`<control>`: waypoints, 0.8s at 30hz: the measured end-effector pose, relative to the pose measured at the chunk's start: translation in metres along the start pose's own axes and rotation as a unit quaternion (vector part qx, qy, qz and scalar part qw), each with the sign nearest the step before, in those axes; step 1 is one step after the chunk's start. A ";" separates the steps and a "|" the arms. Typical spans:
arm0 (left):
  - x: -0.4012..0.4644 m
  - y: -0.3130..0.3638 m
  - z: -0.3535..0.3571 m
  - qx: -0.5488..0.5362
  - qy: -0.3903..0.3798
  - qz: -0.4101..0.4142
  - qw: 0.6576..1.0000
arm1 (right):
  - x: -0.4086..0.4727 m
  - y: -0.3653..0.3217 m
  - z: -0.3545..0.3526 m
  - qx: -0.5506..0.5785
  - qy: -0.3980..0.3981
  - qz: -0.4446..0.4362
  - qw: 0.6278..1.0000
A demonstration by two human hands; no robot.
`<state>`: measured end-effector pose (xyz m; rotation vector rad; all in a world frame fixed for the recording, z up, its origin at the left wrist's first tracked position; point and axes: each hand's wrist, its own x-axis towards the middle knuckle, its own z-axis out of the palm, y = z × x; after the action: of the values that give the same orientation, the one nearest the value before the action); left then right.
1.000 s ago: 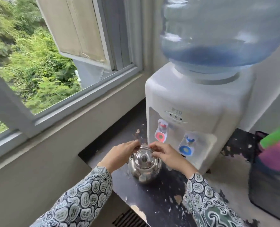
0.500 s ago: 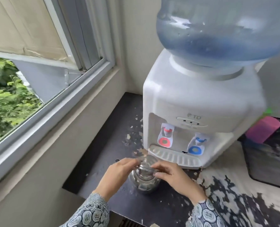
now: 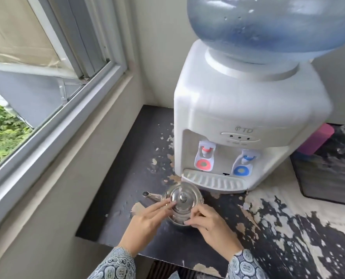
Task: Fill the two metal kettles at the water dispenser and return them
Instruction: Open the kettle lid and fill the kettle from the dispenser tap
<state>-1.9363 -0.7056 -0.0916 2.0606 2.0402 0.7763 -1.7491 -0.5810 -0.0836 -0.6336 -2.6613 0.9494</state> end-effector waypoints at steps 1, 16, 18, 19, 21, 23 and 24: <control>-0.002 -0.001 0.003 0.000 0.000 0.006 1.000 | -0.004 0.002 0.006 -0.002 0.025 -0.006 1.000; 0.055 0.017 0.015 -0.043 -0.019 -0.145 0.988 | 0.064 -0.015 0.005 -0.238 0.052 0.087 0.966; 0.055 0.016 0.016 -0.084 -0.006 -0.153 0.985 | 0.066 -0.011 0.010 -0.255 0.084 0.077 0.960; 0.054 0.015 0.017 -0.090 -0.003 -0.154 0.984 | 0.067 -0.009 0.011 -0.252 0.096 0.069 0.960; 0.055 0.015 0.015 -0.095 -0.004 -0.156 0.983 | 0.068 -0.006 0.012 -0.224 0.121 0.055 0.965; 0.056 0.015 0.013 -0.103 -0.004 -0.157 0.982 | 0.069 -0.001 0.016 -0.190 0.159 0.033 0.968; 0.057 0.016 0.012 -0.105 -0.005 -0.157 0.982 | 0.069 0.000 0.018 -0.173 0.171 0.022 0.970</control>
<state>-1.9198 -0.6486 -0.0803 1.5777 2.1041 0.8743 -1.8162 -0.5573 -0.0913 -0.8445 -2.5166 0.3400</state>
